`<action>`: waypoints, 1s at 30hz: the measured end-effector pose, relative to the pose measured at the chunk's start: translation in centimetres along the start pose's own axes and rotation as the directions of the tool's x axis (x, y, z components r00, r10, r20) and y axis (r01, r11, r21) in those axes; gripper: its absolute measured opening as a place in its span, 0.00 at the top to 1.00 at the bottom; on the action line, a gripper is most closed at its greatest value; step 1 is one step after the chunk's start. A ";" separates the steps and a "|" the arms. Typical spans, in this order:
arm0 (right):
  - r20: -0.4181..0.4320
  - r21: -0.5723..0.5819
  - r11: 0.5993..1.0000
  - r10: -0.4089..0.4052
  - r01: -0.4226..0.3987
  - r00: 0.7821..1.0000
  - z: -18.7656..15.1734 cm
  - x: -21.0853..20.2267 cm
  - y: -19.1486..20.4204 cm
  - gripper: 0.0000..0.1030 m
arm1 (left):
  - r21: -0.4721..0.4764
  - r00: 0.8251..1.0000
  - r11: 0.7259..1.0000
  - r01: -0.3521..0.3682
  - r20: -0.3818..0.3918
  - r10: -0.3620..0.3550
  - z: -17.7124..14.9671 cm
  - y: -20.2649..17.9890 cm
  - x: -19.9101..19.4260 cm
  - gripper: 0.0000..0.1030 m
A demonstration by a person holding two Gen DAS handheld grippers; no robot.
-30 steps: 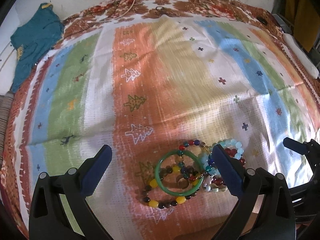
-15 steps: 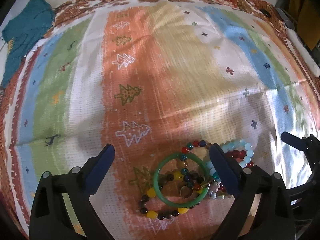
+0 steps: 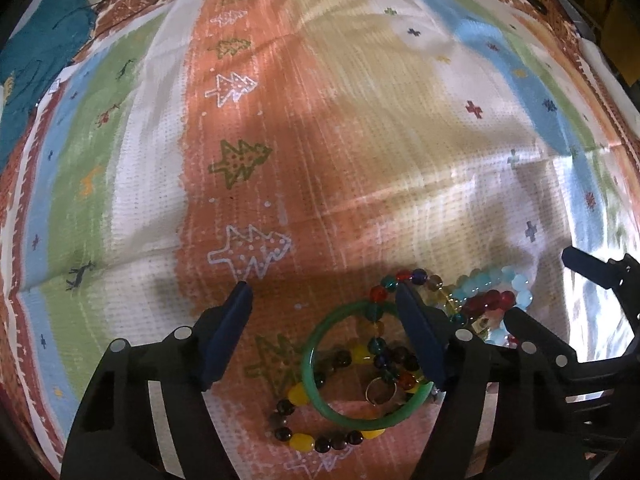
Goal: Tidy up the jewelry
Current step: 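Lower both tools over the bracelet pile, fingers open, then grasp the multicolour bead bracelet with left tool while right tool grasps light blue bracelet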
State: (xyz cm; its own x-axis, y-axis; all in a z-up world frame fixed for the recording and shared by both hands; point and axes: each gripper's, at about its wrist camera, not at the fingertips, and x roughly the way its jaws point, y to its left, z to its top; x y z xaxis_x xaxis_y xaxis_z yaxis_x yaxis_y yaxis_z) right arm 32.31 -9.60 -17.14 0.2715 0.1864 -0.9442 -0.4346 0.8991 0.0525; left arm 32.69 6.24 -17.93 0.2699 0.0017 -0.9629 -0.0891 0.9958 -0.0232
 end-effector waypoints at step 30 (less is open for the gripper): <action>0.017 -0.008 0.995 0.098 -0.098 0.995 0.5 -1.4 0.7 0.88 | -0.003 0.996 1.000 -0.009 0.086 0.010 -0.7 -0.5 -3.0 0.91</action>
State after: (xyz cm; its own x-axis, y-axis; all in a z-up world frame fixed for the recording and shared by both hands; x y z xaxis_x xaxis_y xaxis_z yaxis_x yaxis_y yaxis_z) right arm 32.05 -9.05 -15.63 0.2423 0.2805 -0.9288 -0.4663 0.8732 0.1420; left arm 31.23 5.64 -15.26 0.3502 0.0192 -0.9365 -0.0942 0.9954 -0.0148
